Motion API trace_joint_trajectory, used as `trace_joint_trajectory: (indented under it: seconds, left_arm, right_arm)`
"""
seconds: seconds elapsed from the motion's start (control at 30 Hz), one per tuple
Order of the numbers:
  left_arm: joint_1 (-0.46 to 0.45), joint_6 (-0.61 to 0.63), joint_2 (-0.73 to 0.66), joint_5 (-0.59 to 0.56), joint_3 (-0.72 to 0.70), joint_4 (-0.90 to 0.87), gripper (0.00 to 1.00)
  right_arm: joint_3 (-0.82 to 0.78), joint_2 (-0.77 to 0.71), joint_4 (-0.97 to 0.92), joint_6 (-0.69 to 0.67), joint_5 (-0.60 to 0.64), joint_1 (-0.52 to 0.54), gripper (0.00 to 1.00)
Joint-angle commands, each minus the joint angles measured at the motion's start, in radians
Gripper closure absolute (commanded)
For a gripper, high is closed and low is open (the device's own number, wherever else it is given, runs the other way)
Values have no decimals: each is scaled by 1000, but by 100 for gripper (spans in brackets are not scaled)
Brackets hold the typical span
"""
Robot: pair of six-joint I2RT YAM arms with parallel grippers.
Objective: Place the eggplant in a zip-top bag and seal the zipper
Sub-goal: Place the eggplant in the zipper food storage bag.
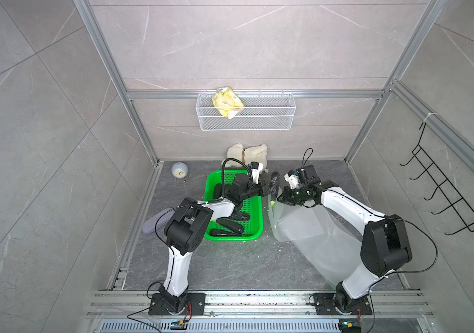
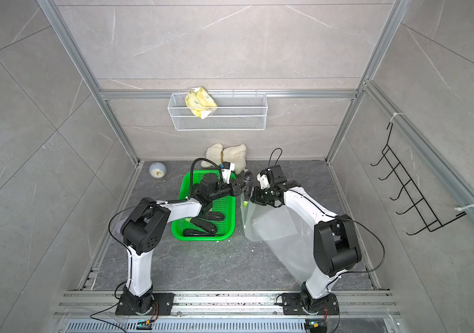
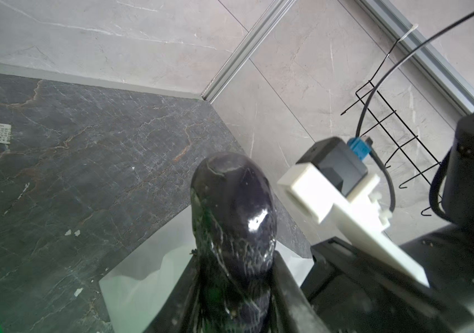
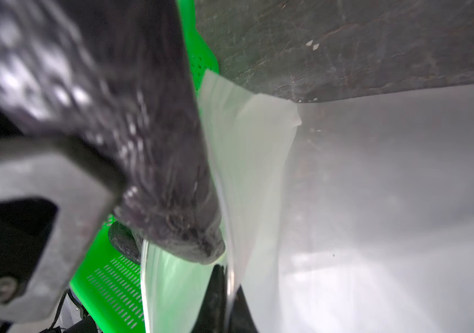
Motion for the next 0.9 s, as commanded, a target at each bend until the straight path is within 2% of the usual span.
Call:
trace_joint_trajectory:
  seconds: [0.0, 0.3, 0.4, 0.5, 0.7, 0.87]
  left_arm:
    - [-2, 34, -65, 48, -7, 138, 75]
    - [-4, 11, -60, 225, 33, 147, 71]
    - [-6, 44, -75, 233, 39, 92, 65]
    - [-8, 85, -79, 238, 67, -5, 55]
    - [-9, 107, -91, 214, 97, -74, 38]
    - [-8, 144, -129, 178, 122, -167, 33]
  right_arm:
    - [56, -33, -57, -22, 2, -11, 95]
    - [147, -47, -121, -43, 40, -44, 96]
    - [194, -46, -148, -55, 50, -55, 96]
    - [237, -40, -170, -69, 45, -58, 96]
    - [239, -39, -171, -69, 47, -58, 96]
    - [231, -38, -169, -72, 63, -58, 96]
